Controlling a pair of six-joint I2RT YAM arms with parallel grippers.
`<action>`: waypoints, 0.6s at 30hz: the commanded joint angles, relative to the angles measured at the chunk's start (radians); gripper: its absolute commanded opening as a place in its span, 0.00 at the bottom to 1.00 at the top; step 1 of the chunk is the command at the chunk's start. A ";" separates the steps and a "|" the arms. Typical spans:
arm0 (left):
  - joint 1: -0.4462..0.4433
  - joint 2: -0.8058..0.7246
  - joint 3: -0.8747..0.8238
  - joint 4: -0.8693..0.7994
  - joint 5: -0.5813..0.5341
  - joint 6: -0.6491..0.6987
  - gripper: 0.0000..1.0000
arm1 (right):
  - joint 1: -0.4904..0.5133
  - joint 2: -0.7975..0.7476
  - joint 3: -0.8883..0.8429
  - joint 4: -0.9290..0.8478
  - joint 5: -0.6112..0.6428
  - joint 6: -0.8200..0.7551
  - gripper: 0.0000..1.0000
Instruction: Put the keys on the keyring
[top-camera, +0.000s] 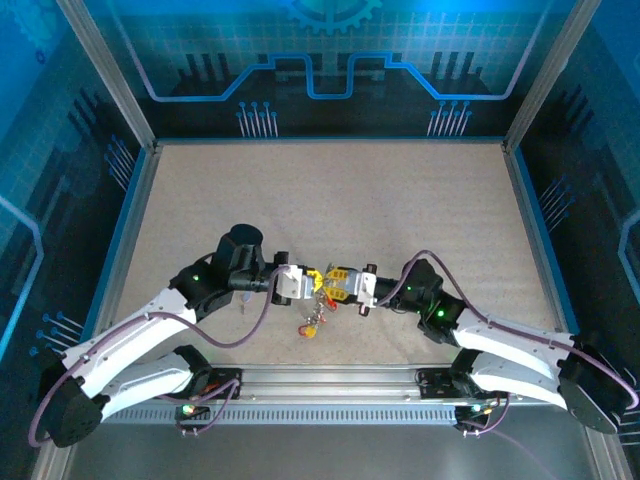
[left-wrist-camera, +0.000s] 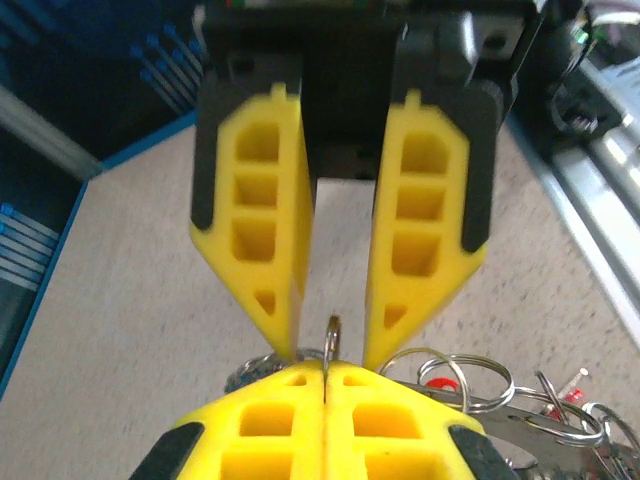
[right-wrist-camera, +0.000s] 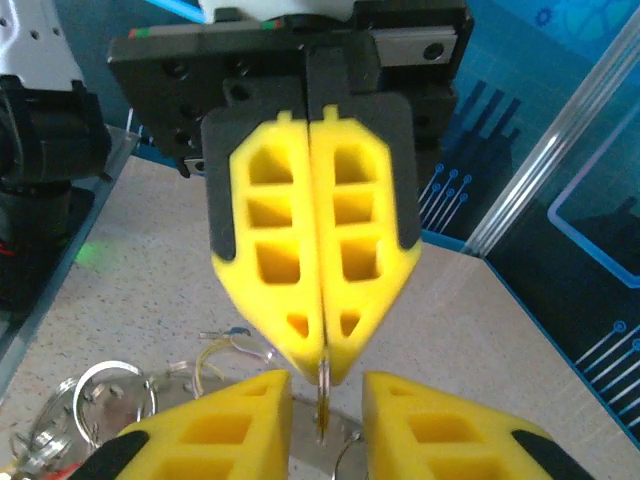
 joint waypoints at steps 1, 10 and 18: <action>-0.018 -0.006 0.079 -0.118 -0.158 0.082 0.00 | -0.007 0.017 0.041 -0.097 0.062 -0.023 0.26; -0.034 0.036 0.138 -0.205 -0.201 0.097 0.00 | -0.004 0.110 0.056 -0.039 0.050 0.010 0.26; -0.034 0.038 0.135 -0.210 -0.173 0.098 0.00 | 0.002 0.133 0.057 0.007 0.042 0.022 0.26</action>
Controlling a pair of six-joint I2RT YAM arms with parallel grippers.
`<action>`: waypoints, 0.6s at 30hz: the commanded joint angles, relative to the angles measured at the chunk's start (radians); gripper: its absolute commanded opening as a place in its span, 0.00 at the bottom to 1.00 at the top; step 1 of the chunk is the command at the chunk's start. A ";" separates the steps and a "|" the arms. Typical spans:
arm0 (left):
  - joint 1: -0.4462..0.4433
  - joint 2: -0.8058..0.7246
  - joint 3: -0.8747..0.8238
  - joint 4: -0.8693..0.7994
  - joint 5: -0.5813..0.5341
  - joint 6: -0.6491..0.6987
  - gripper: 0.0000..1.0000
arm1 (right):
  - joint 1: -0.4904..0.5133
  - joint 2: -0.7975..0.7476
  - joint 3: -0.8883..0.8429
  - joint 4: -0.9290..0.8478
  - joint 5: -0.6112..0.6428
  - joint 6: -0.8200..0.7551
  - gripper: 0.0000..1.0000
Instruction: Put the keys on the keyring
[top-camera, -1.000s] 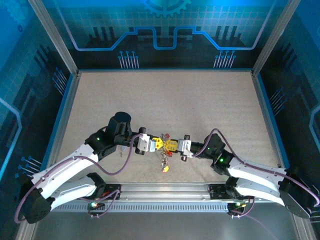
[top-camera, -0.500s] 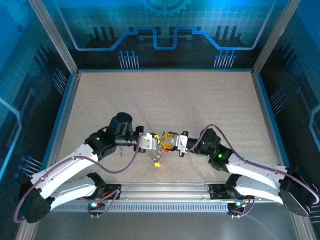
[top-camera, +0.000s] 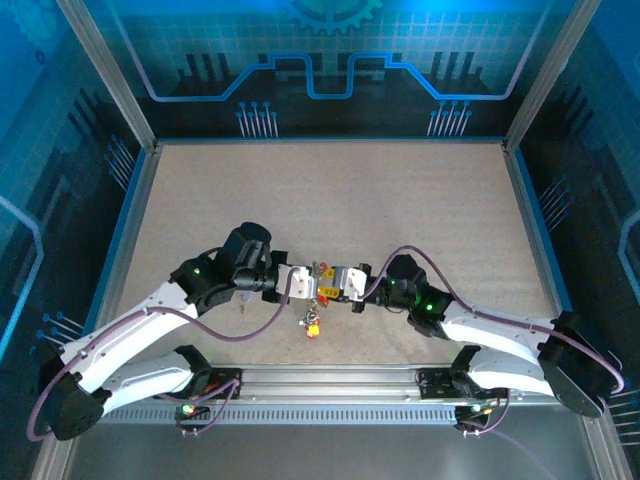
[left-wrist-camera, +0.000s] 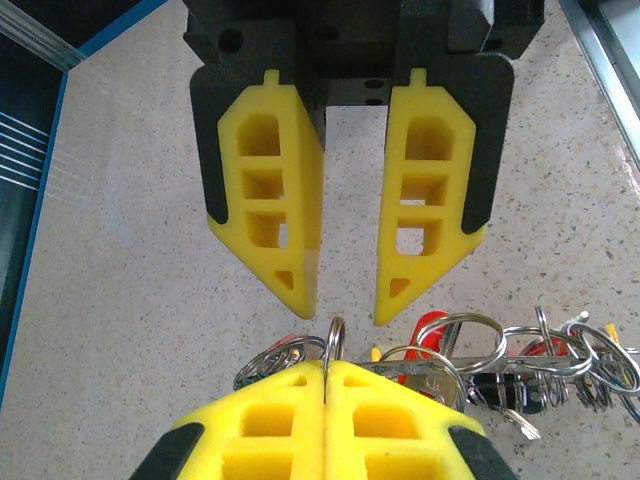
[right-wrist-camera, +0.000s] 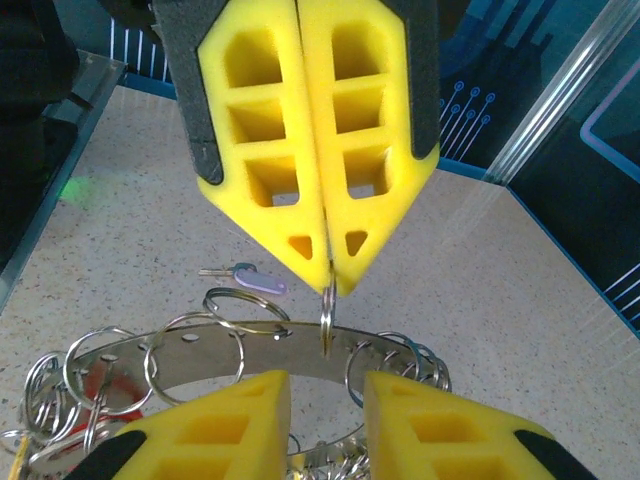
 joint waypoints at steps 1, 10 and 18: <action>-0.007 0.003 0.040 0.012 0.027 0.009 0.00 | 0.002 0.007 0.030 0.043 -0.002 0.021 0.26; -0.007 0.015 0.033 0.039 0.073 -0.021 0.00 | 0.017 0.025 0.023 0.100 -0.017 0.034 0.22; -0.007 -0.003 0.032 0.051 0.075 -0.030 0.00 | 0.020 0.028 0.024 0.089 0.003 0.032 0.01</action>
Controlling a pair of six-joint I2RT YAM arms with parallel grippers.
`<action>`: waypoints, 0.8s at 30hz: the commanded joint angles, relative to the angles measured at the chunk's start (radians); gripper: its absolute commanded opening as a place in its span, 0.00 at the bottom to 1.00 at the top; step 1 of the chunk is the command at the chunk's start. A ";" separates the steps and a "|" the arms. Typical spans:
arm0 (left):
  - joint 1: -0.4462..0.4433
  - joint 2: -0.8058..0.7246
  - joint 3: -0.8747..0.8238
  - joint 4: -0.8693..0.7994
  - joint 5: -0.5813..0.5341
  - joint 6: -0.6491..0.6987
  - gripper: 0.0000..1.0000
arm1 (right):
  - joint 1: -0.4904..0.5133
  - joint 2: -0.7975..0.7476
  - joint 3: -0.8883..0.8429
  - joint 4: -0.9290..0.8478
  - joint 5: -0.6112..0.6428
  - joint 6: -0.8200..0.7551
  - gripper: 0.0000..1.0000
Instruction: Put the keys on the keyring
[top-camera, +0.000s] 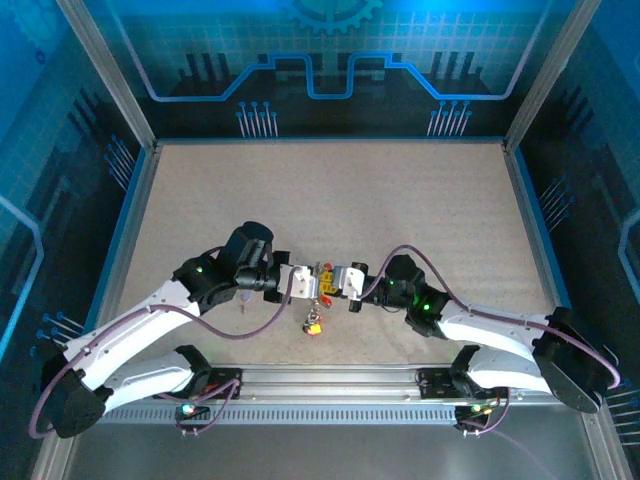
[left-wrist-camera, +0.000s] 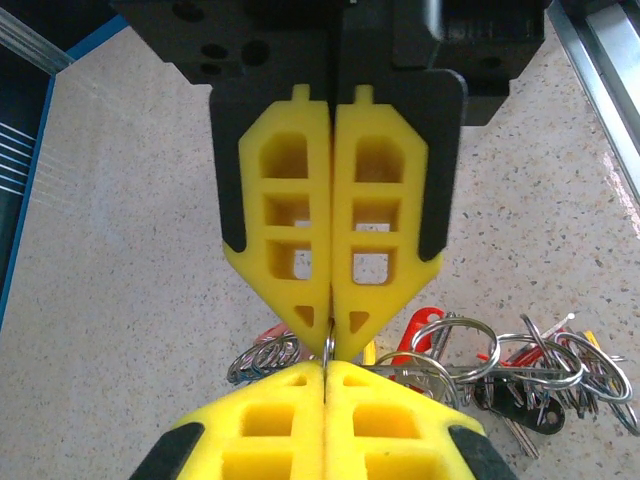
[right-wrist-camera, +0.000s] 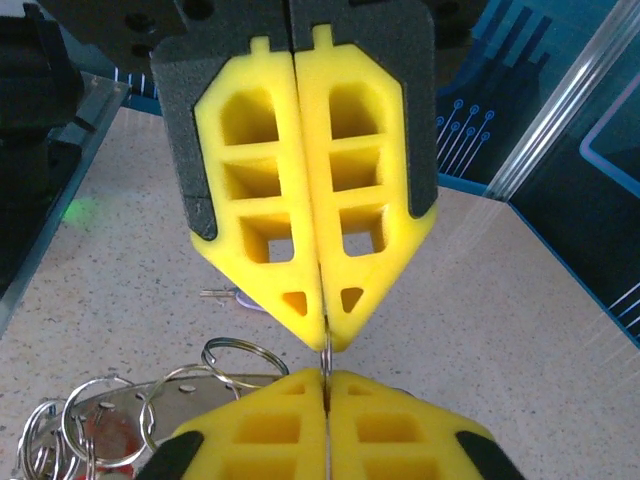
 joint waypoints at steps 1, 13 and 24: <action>-0.007 -0.031 0.028 0.040 0.051 -0.013 0.00 | 0.011 -0.011 0.016 0.037 0.014 0.007 0.00; -0.005 -0.189 -0.046 0.045 0.170 -0.046 0.77 | -0.001 -0.286 -0.109 0.076 -0.211 -0.178 0.00; -0.005 -0.191 -0.117 0.296 0.316 -0.239 0.63 | -0.022 -0.354 -0.061 -0.046 -0.273 -0.321 0.00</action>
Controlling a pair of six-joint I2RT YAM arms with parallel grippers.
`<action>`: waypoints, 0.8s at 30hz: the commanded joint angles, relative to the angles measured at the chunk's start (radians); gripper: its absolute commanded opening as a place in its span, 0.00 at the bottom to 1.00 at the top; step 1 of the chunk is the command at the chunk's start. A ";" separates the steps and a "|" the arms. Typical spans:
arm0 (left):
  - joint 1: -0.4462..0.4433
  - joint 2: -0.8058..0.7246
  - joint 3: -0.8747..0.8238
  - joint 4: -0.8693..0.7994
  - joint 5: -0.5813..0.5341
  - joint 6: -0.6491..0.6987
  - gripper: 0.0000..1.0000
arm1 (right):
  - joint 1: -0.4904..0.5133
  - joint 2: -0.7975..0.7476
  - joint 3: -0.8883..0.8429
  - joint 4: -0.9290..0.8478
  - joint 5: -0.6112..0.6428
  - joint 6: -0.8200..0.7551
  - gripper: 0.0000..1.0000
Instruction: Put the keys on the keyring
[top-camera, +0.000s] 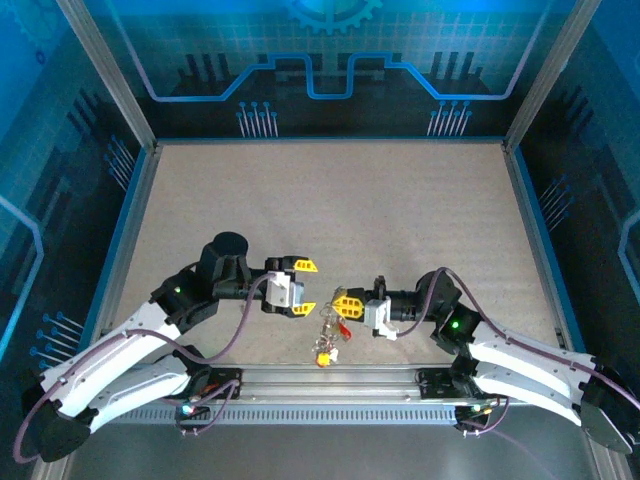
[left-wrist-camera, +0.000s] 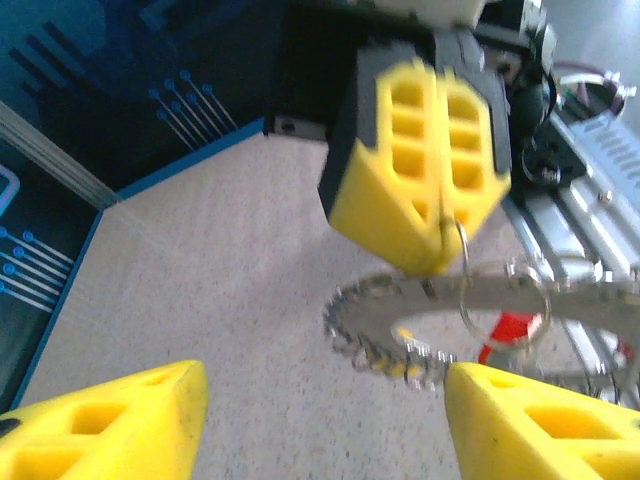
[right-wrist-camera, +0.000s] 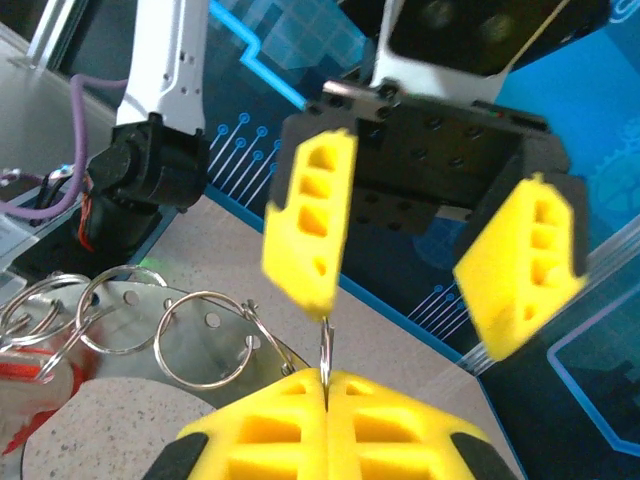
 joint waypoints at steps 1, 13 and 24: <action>-0.004 -0.001 -0.017 0.103 0.100 -0.070 0.61 | -0.021 -0.012 0.057 -0.016 -0.034 -0.072 0.00; -0.005 0.032 -0.071 0.169 0.124 -0.008 0.44 | -0.079 0.055 0.073 0.038 -0.065 -0.047 0.00; -0.005 0.109 -0.103 0.237 0.076 0.024 0.40 | -0.115 0.126 0.101 0.072 -0.075 -0.009 0.00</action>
